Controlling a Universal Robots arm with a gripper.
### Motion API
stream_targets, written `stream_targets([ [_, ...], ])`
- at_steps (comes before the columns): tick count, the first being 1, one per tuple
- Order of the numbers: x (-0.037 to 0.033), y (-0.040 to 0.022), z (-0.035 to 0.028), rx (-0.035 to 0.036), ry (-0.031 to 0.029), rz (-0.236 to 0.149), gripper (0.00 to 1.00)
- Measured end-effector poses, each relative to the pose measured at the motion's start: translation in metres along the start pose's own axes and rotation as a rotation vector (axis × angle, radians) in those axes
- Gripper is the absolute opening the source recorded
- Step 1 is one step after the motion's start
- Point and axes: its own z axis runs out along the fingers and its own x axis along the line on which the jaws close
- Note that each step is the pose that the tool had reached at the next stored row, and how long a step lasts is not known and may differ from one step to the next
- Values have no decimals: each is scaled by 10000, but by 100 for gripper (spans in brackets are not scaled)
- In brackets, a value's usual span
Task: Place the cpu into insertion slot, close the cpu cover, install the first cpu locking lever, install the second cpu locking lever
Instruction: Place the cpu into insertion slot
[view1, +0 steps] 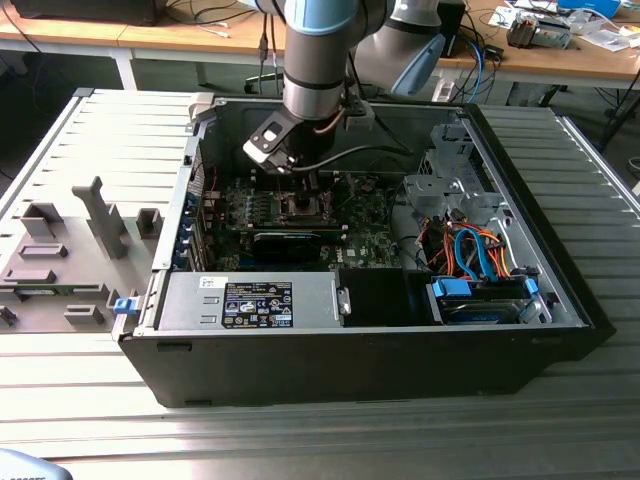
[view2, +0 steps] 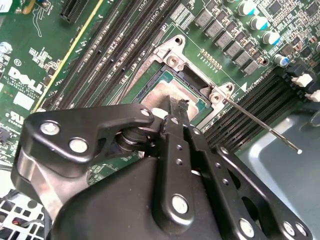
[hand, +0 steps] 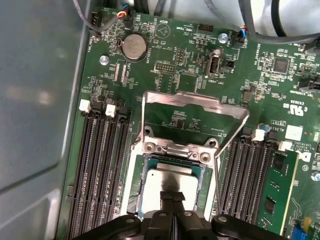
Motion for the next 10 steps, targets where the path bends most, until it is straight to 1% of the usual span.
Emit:
stream_targets([
  [4, -3, 12, 17, 17, 1, -15, 11],
  [7, -6, 22, 46, 61, -3, -15, 11],
  [10, -6, 27, 54, 59, 4, -14, 11],
])
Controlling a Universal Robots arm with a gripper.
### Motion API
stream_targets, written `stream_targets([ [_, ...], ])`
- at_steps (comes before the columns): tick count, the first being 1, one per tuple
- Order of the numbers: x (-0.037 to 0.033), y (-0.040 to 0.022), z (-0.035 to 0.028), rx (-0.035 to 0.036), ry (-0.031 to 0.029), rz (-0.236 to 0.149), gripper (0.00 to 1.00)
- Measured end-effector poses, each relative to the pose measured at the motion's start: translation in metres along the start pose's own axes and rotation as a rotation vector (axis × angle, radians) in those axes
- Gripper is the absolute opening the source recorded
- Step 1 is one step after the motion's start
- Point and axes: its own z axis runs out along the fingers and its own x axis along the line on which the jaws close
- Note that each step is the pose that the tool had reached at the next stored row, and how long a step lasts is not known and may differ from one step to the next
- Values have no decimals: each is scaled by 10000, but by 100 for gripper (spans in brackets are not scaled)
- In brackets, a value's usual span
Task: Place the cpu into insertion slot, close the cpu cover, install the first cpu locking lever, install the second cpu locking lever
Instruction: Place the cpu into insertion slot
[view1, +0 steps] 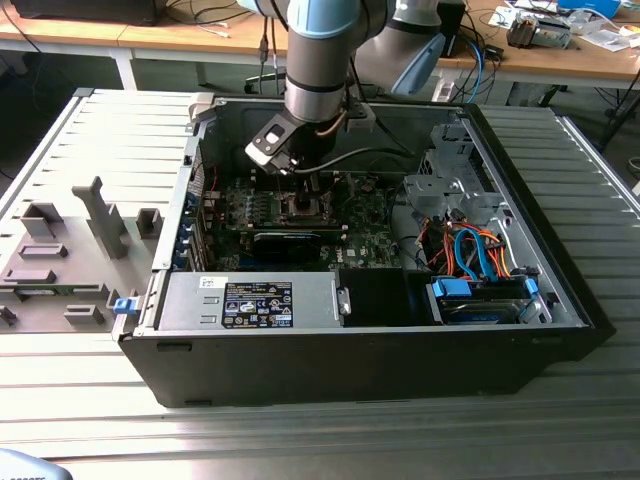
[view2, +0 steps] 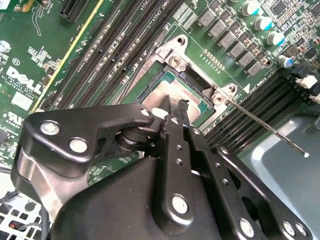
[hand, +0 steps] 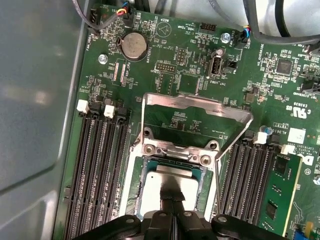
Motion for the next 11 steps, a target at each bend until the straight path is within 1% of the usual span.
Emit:
stream_targets([
  [2, 1, 5, -16, -17, 13, -3, 11],
  [3, 3, 6, -39, -20, 19, -2, 11],
  [5, -1, 10, -82, -5, 4, 4, 11],
  [8, -6, 33, -115, 17, -17, 112, 11],
  [11, -8, 43, -127, 43, -25, 296, 11],
])
